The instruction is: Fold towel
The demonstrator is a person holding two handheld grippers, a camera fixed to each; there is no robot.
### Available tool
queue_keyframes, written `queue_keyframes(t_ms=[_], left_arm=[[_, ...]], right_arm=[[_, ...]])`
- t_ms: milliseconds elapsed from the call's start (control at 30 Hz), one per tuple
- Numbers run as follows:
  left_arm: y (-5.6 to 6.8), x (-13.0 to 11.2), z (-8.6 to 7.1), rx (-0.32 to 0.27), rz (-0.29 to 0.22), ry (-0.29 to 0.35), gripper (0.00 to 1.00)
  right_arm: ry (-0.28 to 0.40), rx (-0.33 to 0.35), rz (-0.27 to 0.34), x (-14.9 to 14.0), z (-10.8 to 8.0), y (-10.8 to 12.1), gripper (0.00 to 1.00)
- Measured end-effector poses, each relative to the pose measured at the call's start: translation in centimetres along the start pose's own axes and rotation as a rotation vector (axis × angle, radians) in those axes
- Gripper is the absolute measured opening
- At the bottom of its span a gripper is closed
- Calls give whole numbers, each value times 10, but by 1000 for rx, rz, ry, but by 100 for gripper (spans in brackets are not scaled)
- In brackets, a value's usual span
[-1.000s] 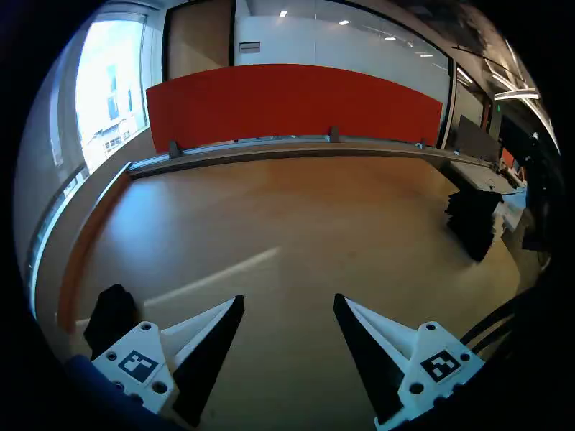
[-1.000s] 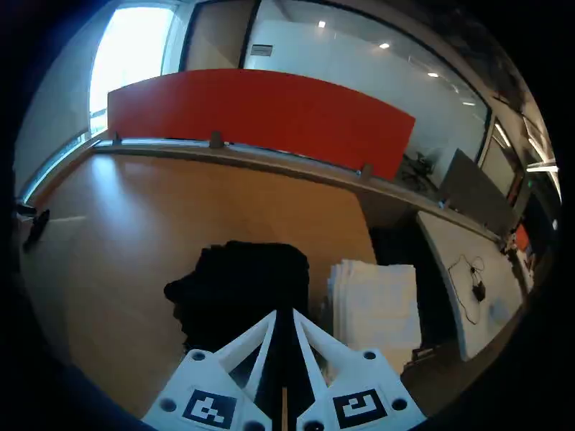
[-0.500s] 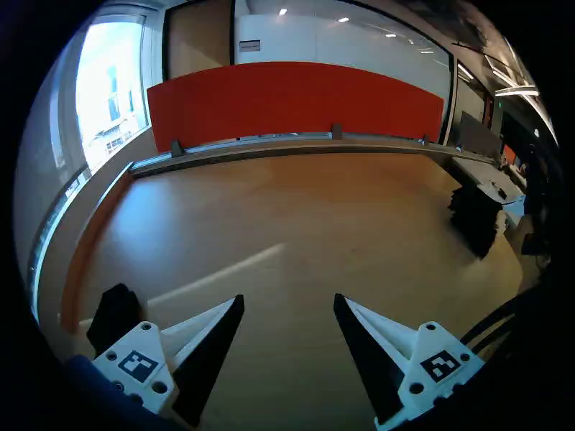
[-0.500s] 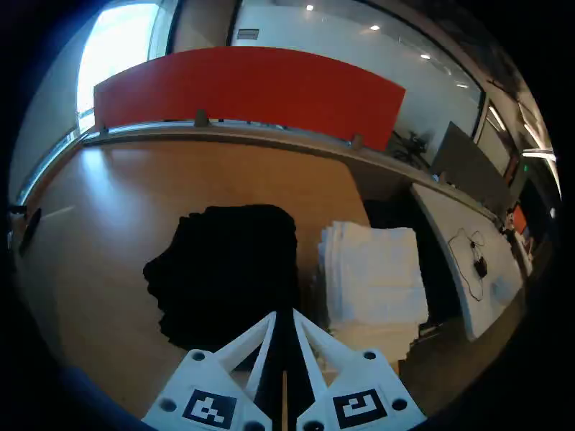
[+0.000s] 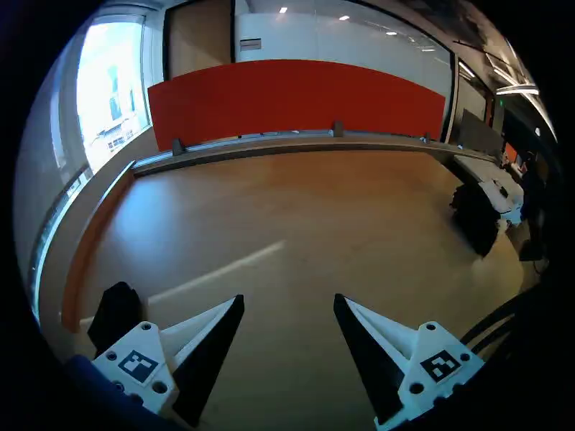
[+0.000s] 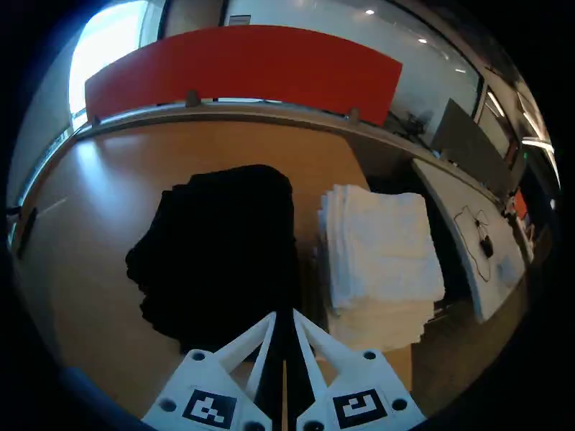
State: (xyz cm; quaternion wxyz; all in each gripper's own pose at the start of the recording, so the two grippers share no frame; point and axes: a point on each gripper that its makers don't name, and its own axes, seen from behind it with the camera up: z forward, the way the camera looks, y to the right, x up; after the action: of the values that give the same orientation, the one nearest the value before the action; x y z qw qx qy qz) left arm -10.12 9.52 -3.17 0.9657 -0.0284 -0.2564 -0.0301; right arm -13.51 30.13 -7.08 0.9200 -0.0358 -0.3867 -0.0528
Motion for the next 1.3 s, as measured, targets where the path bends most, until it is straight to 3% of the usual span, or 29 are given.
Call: queue_keyframes(t_ms=[300,933,1133,1300], left_arm=[[2,-1,0,4,1,-3,92],[-1,3,0,2,13,1,92],[-4,4,-2,4,5,10,92],[-7,5,-2,4,-2,17,92]], right_arm=[[-27,3,26,-11,12,-3,2],[-11,-7,47,-12,6,-6,3],[16,-26,51,-9,-5,-7,19],[31,-35,62,-8,-15,-10,40]])
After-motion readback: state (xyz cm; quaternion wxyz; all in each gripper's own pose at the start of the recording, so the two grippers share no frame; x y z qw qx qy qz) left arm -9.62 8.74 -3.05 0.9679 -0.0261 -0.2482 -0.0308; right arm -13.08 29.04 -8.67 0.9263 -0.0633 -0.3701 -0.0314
